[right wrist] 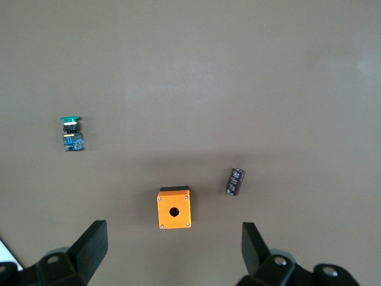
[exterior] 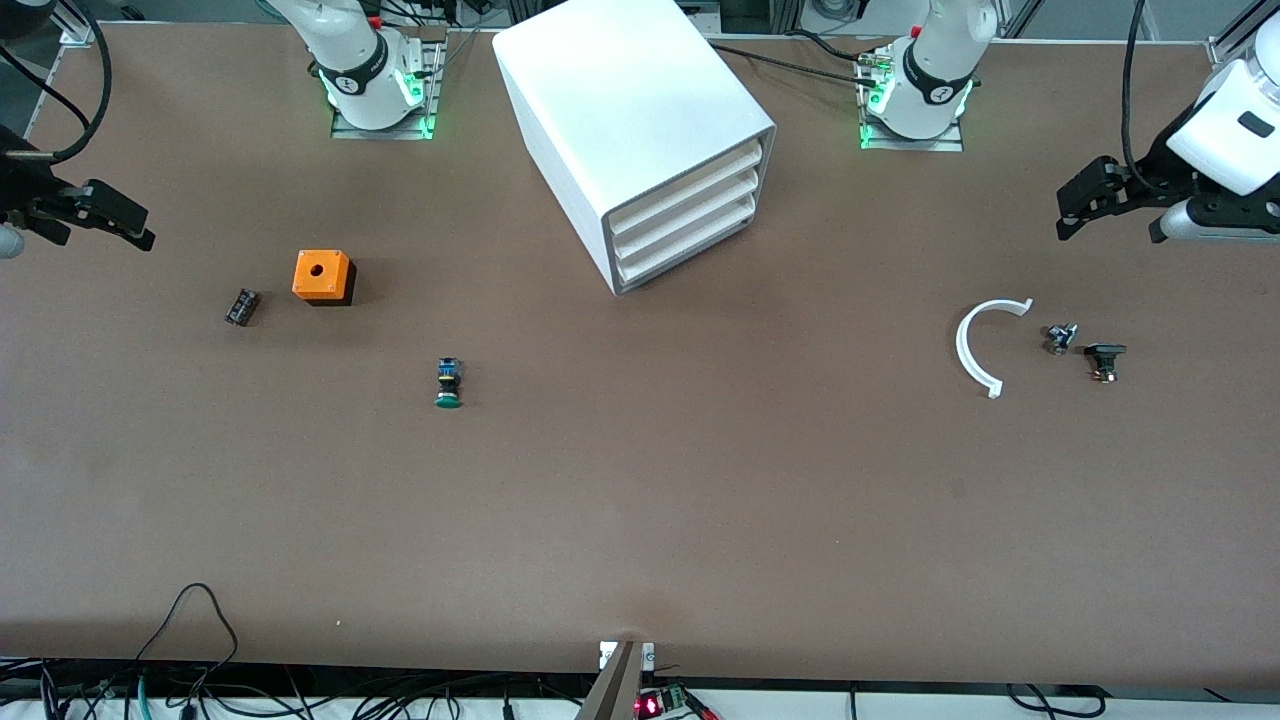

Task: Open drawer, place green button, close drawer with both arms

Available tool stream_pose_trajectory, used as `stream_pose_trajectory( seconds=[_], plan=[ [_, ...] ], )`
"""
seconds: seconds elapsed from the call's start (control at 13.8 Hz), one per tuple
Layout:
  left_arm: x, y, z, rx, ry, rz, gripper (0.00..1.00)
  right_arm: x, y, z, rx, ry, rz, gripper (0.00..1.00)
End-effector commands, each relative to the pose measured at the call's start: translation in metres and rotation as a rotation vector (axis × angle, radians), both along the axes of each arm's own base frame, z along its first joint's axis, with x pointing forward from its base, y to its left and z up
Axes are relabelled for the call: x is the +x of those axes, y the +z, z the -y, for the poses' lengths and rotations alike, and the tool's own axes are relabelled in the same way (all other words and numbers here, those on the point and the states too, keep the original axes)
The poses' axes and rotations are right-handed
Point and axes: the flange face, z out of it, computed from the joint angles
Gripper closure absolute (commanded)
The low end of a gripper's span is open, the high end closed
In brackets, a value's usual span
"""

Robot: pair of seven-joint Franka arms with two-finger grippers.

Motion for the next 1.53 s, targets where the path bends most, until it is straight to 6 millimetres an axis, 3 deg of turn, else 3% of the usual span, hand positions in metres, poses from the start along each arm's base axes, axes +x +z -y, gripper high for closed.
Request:
stream_pose_trajectory(
  seconds=[0.0,0.07,0.29,0.36,0.44,0.58,0.65,0.73,0.94,1.16,1.45],
  plan=[
    [0.017,-0.021,0.001,-0.007,-0.009,-0.063,0.0,-0.002,0.008,0.002,0.013,0.013,0.001,0.0],
    [0.022,-0.033,0.006,-0.008,-0.02,-0.086,0.0,-0.002,0.008,0.003,0.014,0.009,0.001,0.0],
    [0.024,-0.038,0.0,-0.026,-0.018,-0.101,0.0,-0.001,0.008,0.003,0.015,0.003,0.001,0.0],
    [0.032,-0.058,0.007,-0.026,-0.026,-0.137,0.0,0.0,0.006,0.002,0.013,0.002,0.0,0.0],
    [0.043,-0.09,0.011,-0.034,-0.038,-0.198,0.0,0.0,0.006,0.0,0.013,0.002,-0.002,0.0],
    [0.049,-0.119,0.012,-0.051,-0.046,-0.27,0.0,0.002,0.0,0.001,0.021,-0.001,-0.016,0.0],
    [0.051,-0.135,0.017,-0.088,-0.046,-0.304,0.0,0.003,-0.005,0.003,0.023,0.002,-0.033,0.0],
    [0.059,-0.166,0.021,-0.154,-0.037,-0.365,0.0,0.003,-0.012,0.001,0.025,0.005,-0.068,0.0],
    [0.067,-0.234,0.038,-0.348,0.013,-0.46,0.0,0.004,-0.028,0.0,0.019,0.008,-0.127,0.0],
    [0.056,-0.3,0.068,-0.531,0.09,-0.504,0.0,0.006,-0.028,0.002,0.024,0.002,-0.127,0.0],
    [0.019,-0.387,0.105,-0.735,0.007,-0.559,0.0,0.008,-0.032,0.0,0.033,0.005,-0.132,0.0]
  ],
)
